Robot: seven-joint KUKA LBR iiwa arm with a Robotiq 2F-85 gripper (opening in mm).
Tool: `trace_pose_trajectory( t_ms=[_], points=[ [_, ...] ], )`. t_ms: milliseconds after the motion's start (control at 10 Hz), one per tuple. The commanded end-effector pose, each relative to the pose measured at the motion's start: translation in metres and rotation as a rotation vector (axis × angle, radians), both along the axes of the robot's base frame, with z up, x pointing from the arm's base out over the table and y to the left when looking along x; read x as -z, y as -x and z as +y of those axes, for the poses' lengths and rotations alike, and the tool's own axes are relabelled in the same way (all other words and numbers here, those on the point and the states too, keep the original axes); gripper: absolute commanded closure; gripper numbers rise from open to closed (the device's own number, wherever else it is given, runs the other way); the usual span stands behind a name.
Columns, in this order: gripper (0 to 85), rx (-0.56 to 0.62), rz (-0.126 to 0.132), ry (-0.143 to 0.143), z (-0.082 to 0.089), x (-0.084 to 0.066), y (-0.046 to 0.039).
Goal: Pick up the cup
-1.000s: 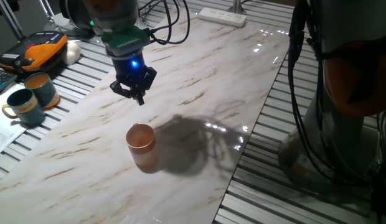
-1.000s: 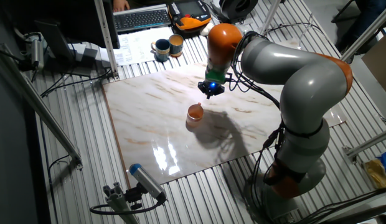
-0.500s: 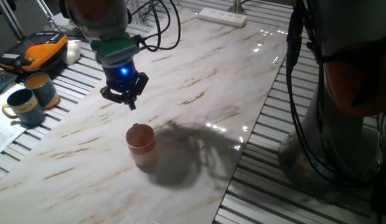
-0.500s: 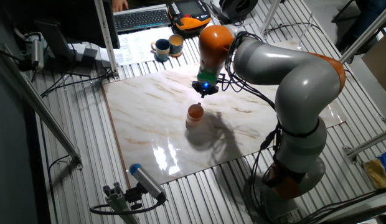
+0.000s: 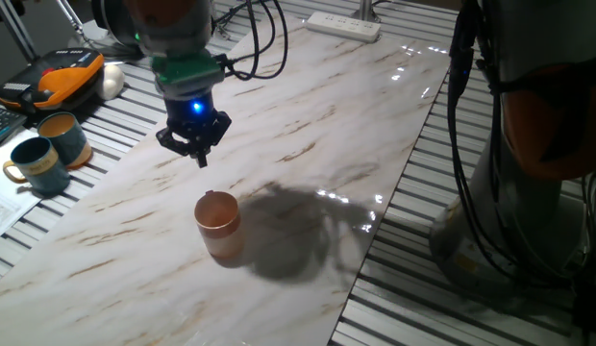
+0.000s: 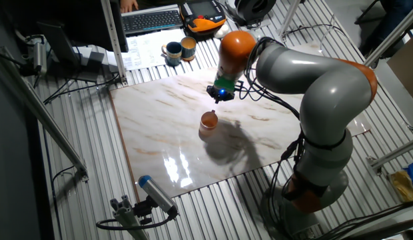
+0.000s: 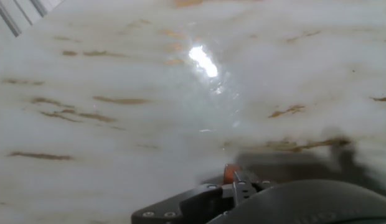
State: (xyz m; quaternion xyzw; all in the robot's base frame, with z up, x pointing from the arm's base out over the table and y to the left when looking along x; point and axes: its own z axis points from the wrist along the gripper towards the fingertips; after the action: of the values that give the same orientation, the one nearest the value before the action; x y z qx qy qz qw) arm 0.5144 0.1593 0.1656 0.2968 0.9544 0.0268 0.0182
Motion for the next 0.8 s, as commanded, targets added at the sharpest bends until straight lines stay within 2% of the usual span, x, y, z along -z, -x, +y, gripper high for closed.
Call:
trace_pose_trajectory(
  t_ms=[0,100,200,400,700],
  points=[
    [85.0,0.002,-0.001,0.009,0.0001,0.0006,-0.0001],
    [85.0,-0.021,0.012,0.0,-0.002,0.0001,-0.0005],
    [85.0,-0.024,0.02,-0.028,-0.0022,0.0008,-0.0011],
    [51.0,0.002,0.015,-0.027,-0.0007,0.0021,-0.001],
    [51.0,0.02,0.011,-0.014,0.0014,0.0077,-0.0016]
  ],
)
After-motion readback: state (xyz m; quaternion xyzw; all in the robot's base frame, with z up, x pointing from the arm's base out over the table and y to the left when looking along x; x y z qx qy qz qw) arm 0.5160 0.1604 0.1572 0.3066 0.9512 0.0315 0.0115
